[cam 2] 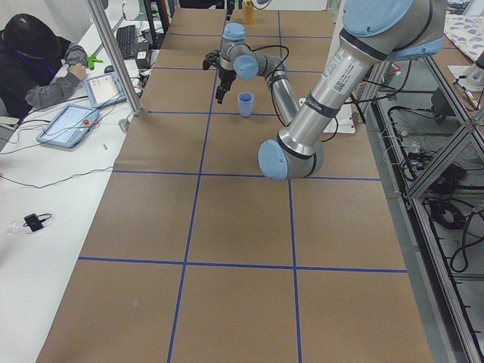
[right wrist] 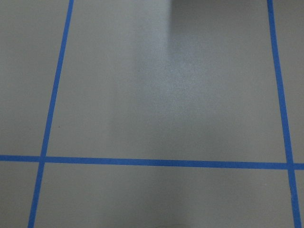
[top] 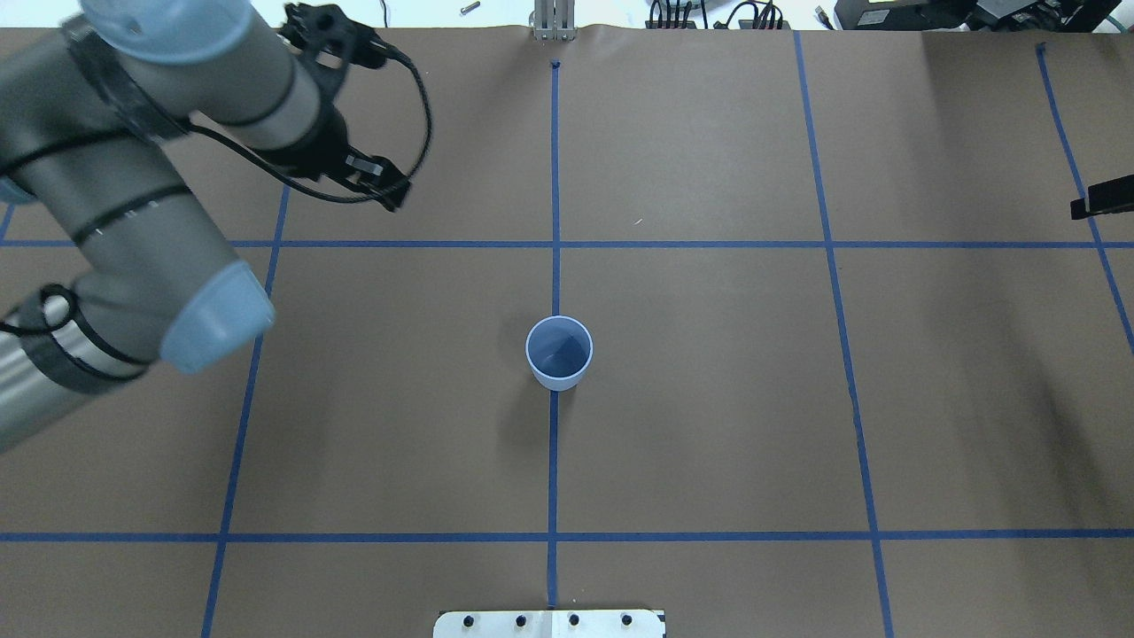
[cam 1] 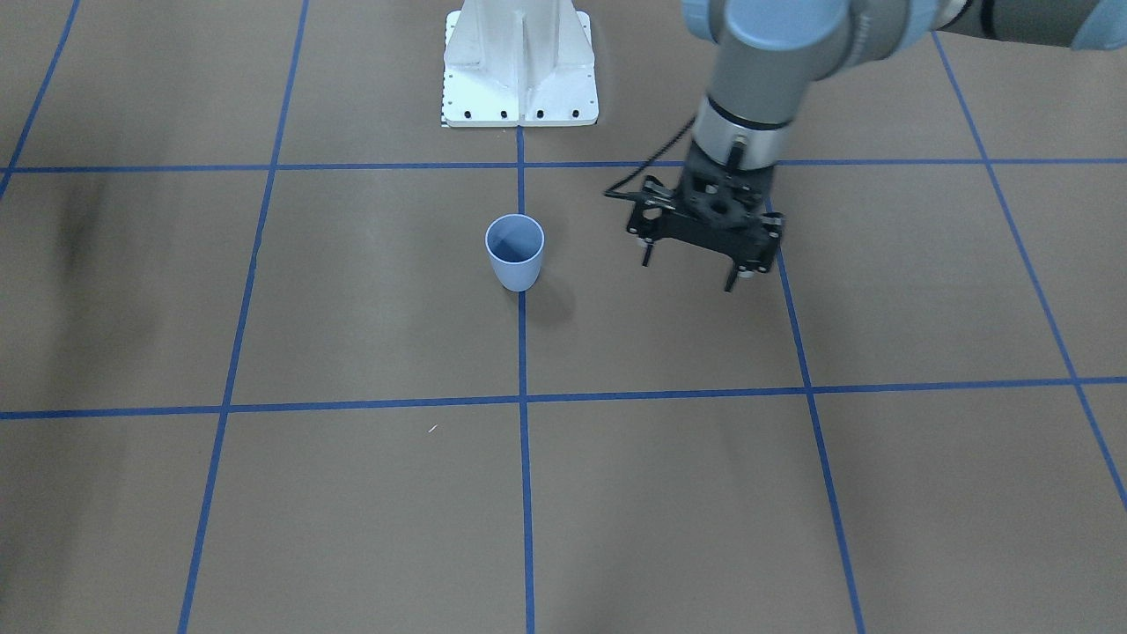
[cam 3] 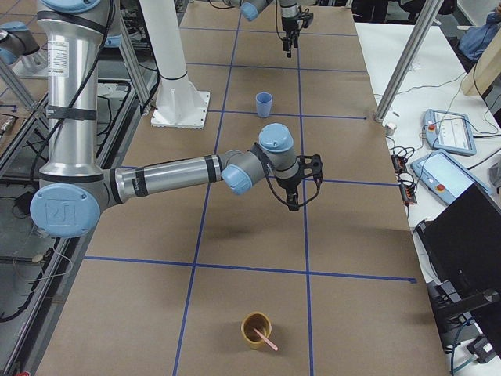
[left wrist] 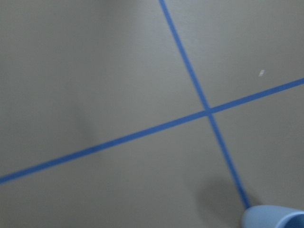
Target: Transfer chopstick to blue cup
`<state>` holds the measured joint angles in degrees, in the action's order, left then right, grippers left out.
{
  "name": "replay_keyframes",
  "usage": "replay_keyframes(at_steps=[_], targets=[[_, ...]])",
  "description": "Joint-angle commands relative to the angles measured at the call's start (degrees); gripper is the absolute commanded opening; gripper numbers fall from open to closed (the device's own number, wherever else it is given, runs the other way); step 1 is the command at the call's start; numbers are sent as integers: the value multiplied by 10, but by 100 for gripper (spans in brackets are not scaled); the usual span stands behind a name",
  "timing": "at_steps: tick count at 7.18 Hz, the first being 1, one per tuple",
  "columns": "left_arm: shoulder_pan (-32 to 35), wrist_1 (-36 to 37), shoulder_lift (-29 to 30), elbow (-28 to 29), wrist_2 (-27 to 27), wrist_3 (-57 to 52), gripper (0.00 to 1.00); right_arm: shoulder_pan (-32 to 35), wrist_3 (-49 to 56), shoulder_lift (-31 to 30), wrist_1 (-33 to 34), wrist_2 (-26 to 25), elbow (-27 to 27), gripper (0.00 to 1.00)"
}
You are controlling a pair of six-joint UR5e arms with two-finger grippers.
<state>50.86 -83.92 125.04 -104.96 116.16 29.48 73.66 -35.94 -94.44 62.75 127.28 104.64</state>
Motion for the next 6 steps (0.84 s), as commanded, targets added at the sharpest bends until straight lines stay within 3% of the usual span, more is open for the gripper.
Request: replay_keyframes(at_steps=[1,3,4,6], targets=[[151,2,-44,54,62,-221,99,26,35,-27,3,7,4,100],[288,29,-45,160,138,-435,99,68,130,-38,40,15,-4,100],[340,29,-65,197,146,-453,99,105,227,-35,110,16,-1,100],[354,23,-155,212,145,-449,99,166,378,-32,215,17,1,100]])
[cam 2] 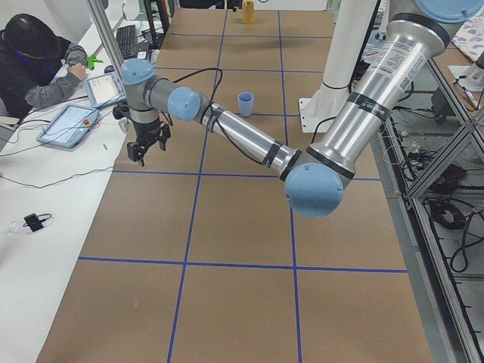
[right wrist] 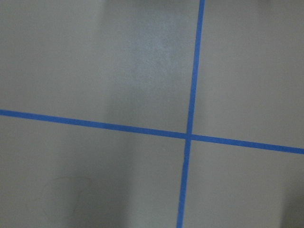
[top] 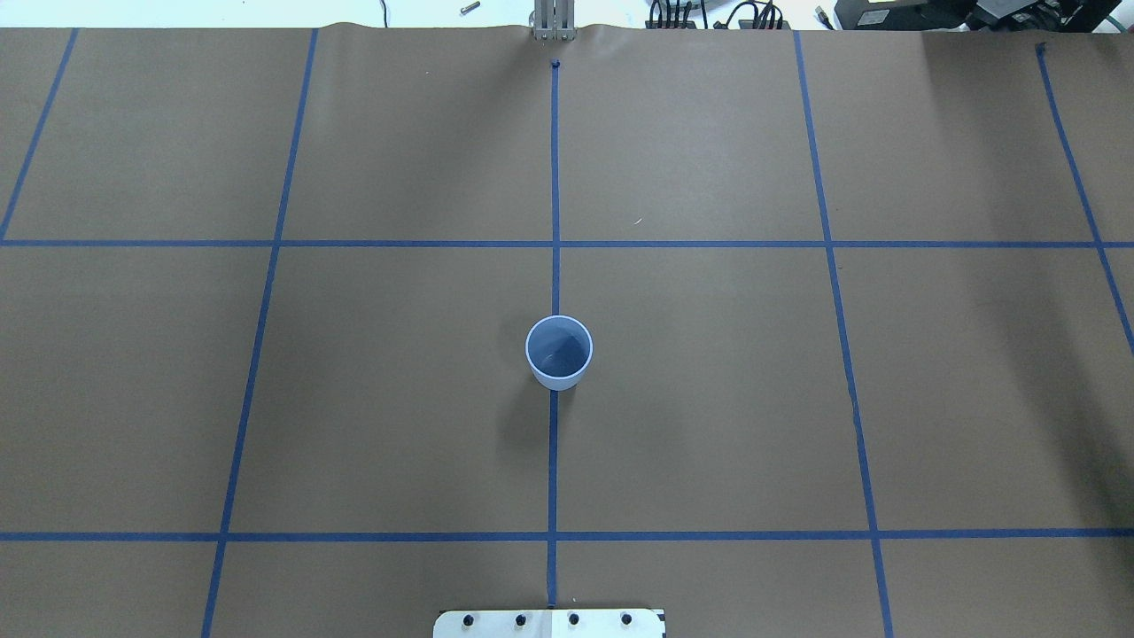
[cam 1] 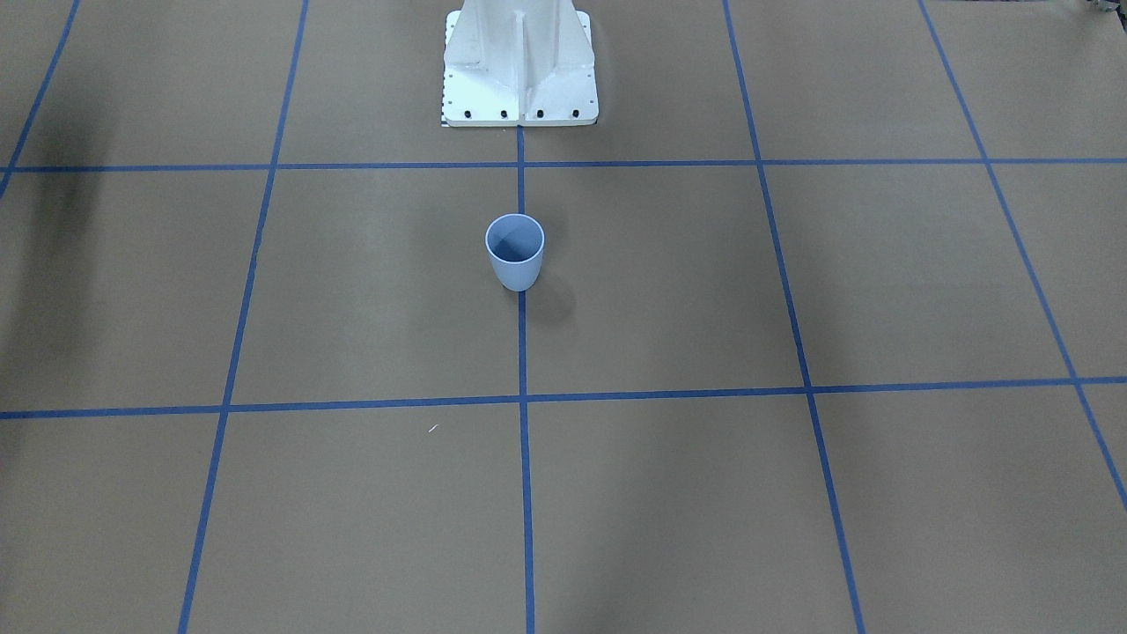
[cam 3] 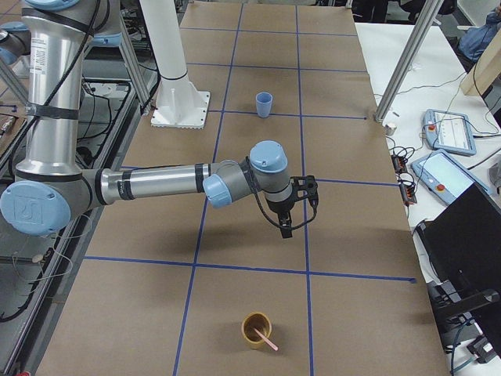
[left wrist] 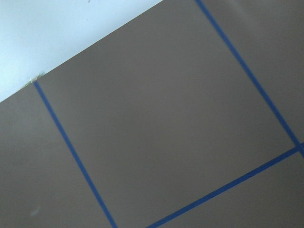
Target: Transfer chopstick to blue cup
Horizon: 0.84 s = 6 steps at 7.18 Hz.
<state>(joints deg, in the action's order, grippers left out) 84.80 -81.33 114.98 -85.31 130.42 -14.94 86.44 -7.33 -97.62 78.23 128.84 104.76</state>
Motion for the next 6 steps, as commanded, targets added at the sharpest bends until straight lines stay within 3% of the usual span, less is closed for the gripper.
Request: replay_keyframes(at_steps=[1,2,4,6], targets=[[38,-23,-90,10,5,-12,99,71,140,-5,96,0,2,100],[46,-77,-125,7,14,-7,99,96,211,-27,101,0,-5,100],[46,-81,-139,4,15,-7,99,131,263,-76,93,-3,-11,100],[46,-81,-141,2,15,-7,99,182,190,-80,76,-4,-55,98]])
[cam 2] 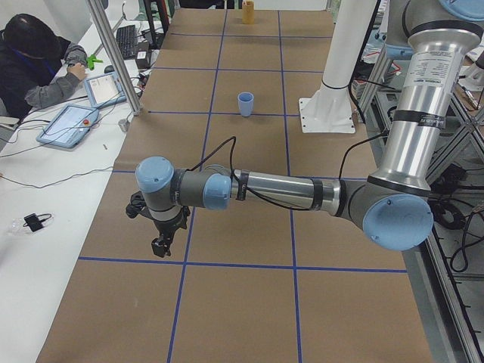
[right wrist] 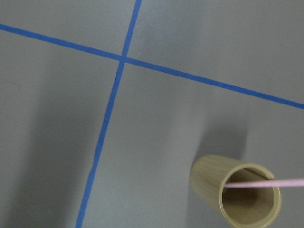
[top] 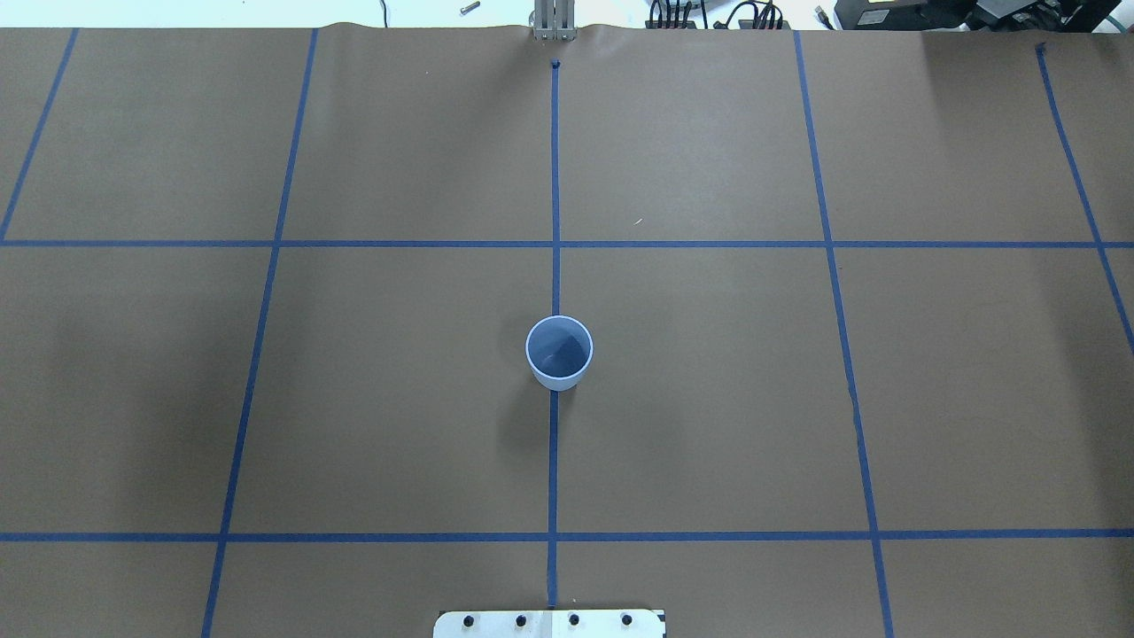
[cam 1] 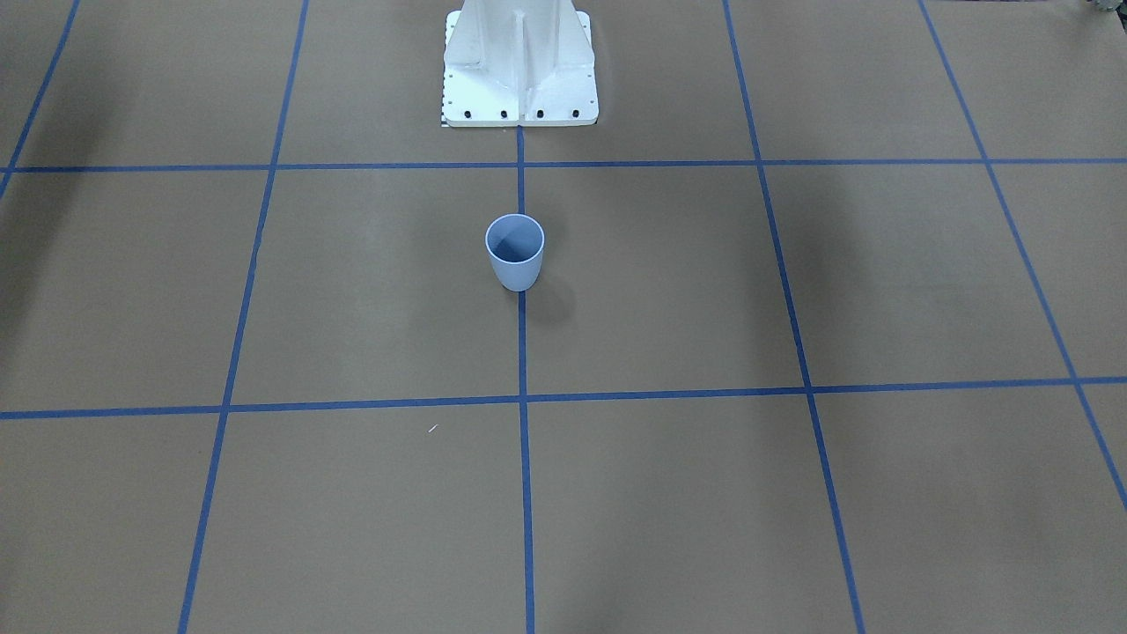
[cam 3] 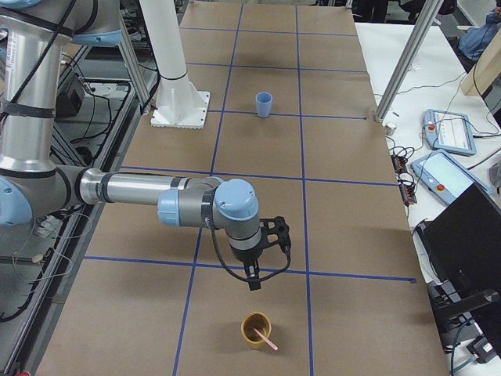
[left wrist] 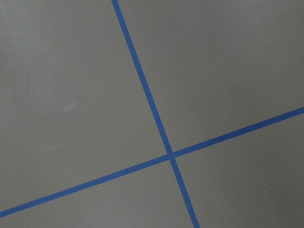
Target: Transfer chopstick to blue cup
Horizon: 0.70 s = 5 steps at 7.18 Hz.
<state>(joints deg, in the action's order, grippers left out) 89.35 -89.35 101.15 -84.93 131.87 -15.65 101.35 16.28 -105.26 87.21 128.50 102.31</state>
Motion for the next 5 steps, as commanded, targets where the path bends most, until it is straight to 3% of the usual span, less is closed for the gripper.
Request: replay_keyframes(at_steps=[1,3,5], targets=[[0,-2,-10,-6,1,0,99,48,-117,-6,-106,-6,-83,99],[0,-1,-38,-43,1,0,99,49,-305,7,-267,-8,-170,98],[0,0,-58,-74,1,0,99,49,-369,28,-316,-59,-215,96]])
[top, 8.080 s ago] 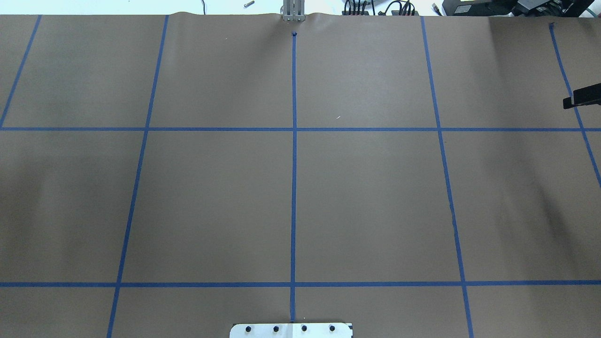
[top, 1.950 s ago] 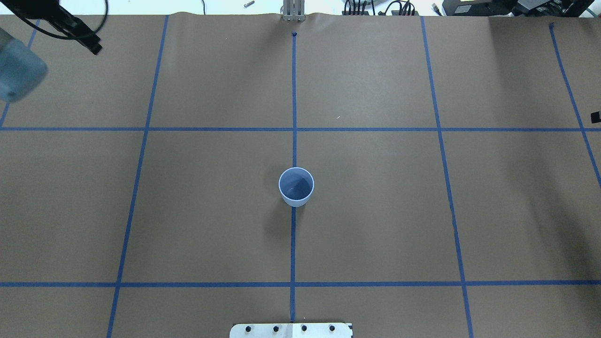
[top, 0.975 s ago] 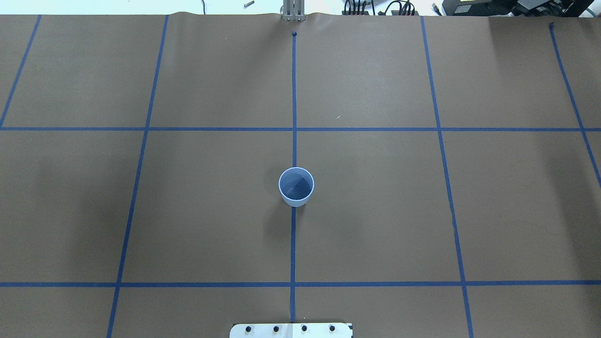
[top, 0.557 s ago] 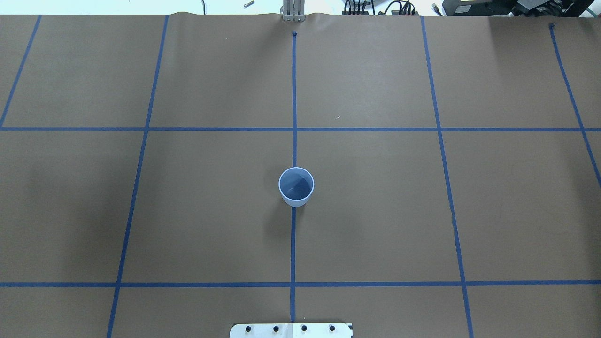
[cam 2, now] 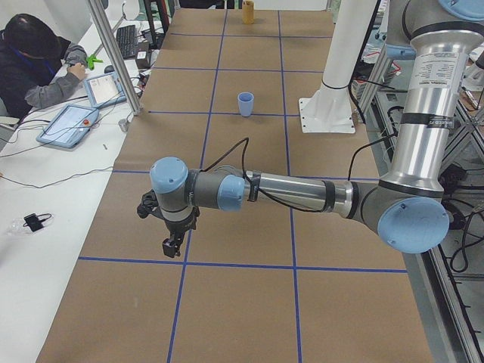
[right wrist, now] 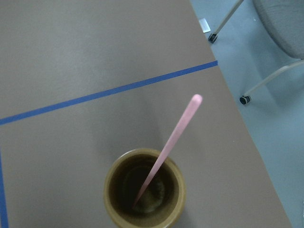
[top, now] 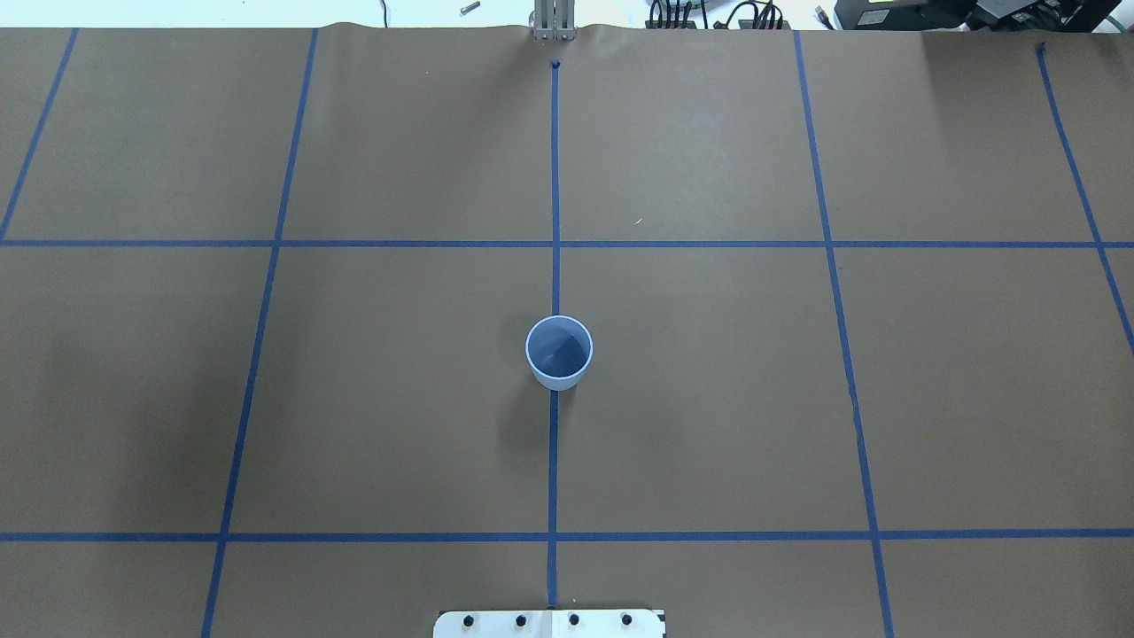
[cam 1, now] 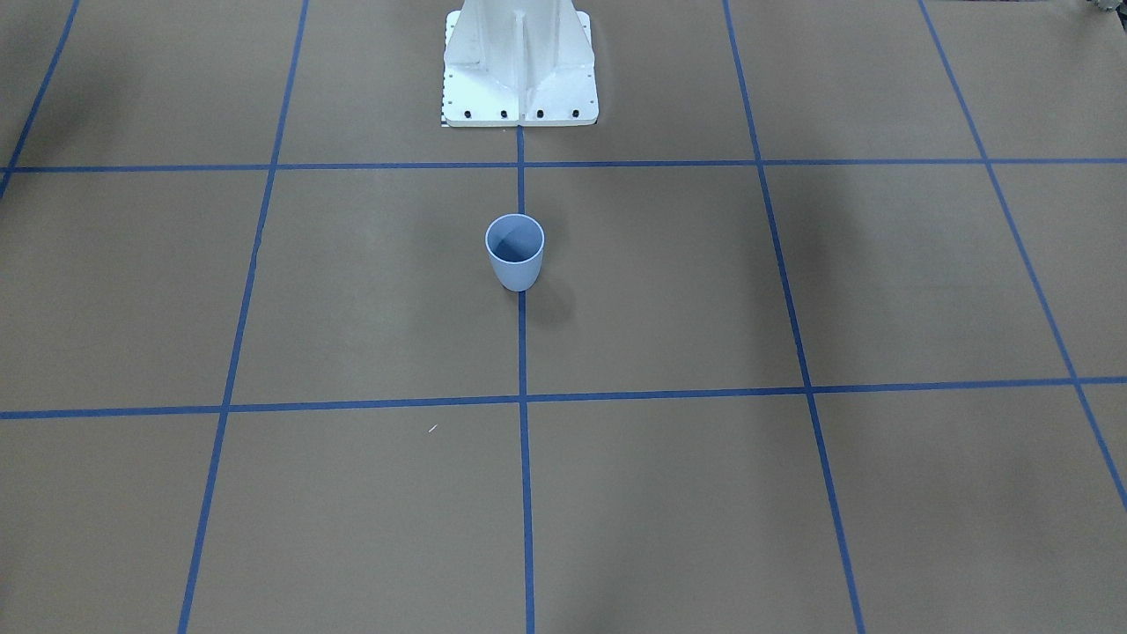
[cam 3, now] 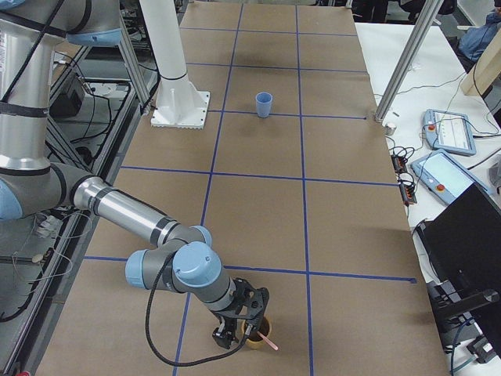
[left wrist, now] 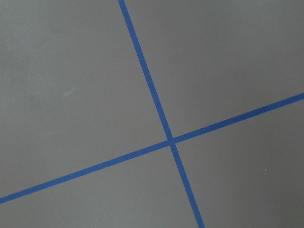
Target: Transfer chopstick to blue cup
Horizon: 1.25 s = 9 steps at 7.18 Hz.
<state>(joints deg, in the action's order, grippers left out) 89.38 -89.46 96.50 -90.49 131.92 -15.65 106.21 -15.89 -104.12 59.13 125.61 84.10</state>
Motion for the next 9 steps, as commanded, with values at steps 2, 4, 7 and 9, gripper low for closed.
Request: replay_keyframes(at_steps=[2,4,7,9], targets=[[0,1,-15,-21,0,0,99,0,-81,69,-36,-32,-78,91],[0,0,-16,-21,0,0,99,-4,-110,87,-37,-31,-83,86],[-1,0,-15,-21,0,0,99,-7,-122,85,-37,-29,-85,83],[-1,3,-15,-31,0,0,99,-9,-140,85,-36,-26,-89,83]])
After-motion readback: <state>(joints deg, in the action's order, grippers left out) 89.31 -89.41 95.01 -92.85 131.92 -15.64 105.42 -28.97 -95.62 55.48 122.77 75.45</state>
